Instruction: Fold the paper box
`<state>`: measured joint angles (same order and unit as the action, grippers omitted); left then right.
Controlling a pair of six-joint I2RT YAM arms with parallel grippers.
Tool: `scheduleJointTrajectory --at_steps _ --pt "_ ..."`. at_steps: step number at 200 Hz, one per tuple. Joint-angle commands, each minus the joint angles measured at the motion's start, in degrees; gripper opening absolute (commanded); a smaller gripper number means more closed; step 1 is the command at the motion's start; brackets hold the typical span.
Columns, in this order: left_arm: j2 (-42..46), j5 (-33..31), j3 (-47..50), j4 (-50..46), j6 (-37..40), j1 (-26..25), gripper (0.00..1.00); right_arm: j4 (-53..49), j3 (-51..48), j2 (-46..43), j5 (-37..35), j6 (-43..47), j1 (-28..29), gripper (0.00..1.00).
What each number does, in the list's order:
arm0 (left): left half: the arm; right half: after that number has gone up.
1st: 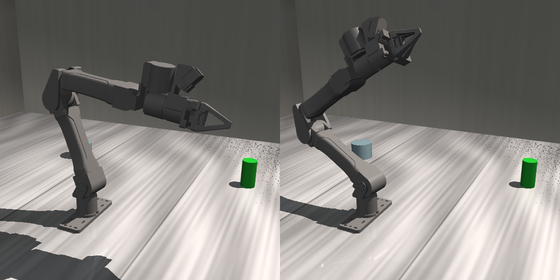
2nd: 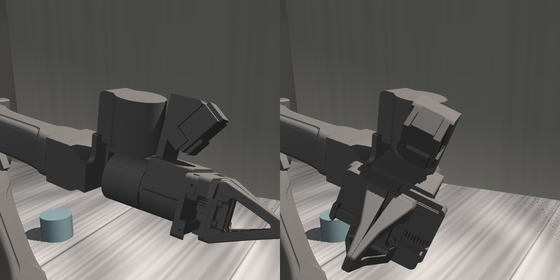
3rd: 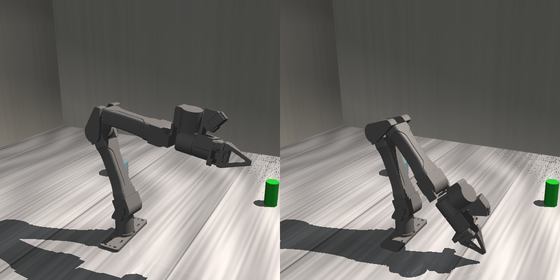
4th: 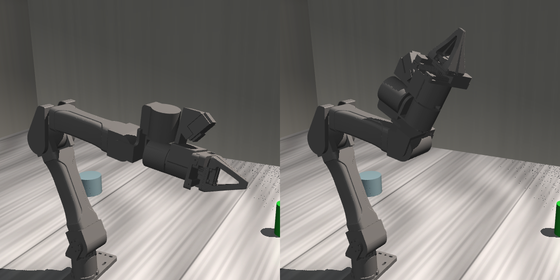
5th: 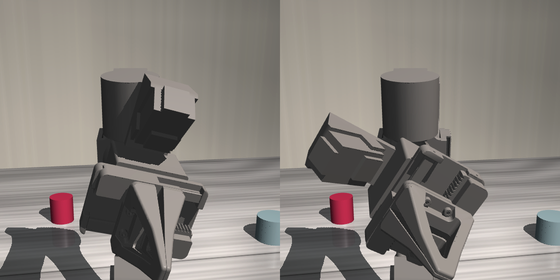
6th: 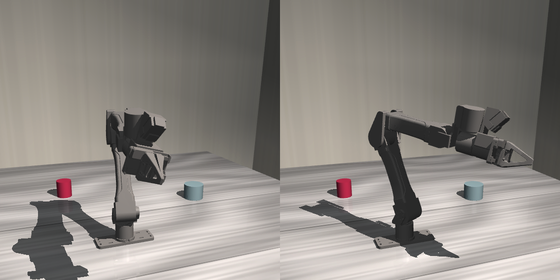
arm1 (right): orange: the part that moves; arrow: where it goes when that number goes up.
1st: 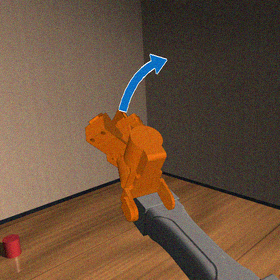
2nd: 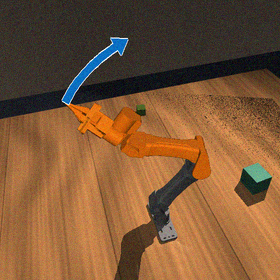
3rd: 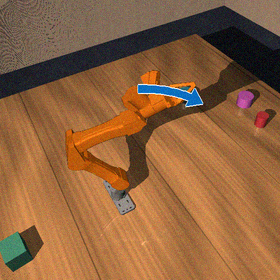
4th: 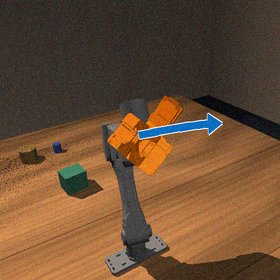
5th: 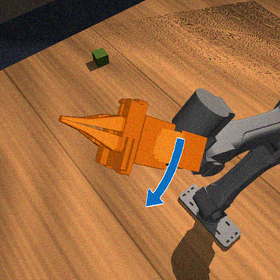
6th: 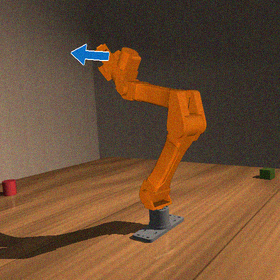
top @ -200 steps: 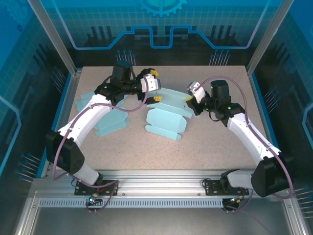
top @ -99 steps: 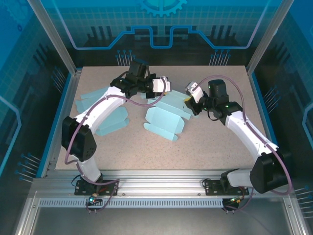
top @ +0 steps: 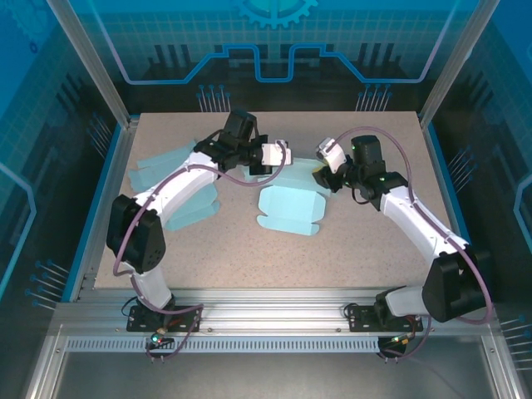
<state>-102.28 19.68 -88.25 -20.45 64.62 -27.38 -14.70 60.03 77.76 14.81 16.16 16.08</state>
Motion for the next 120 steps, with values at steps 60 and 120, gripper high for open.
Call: scheduleJointTrajectory --at_steps 60,120 --pt "0.44 -6.8 7.09 11.49 -5.82 -0.99 0.0 2.82 -10.46 -15.62 -6.55 -18.24 -1.62 0.68" --pt "-1.56 -6.3 5.58 8.96 -7.73 -1.13 0.0 -1.7 -12.83 -19.14 -9.12 -26.11 -4.25 0.78"
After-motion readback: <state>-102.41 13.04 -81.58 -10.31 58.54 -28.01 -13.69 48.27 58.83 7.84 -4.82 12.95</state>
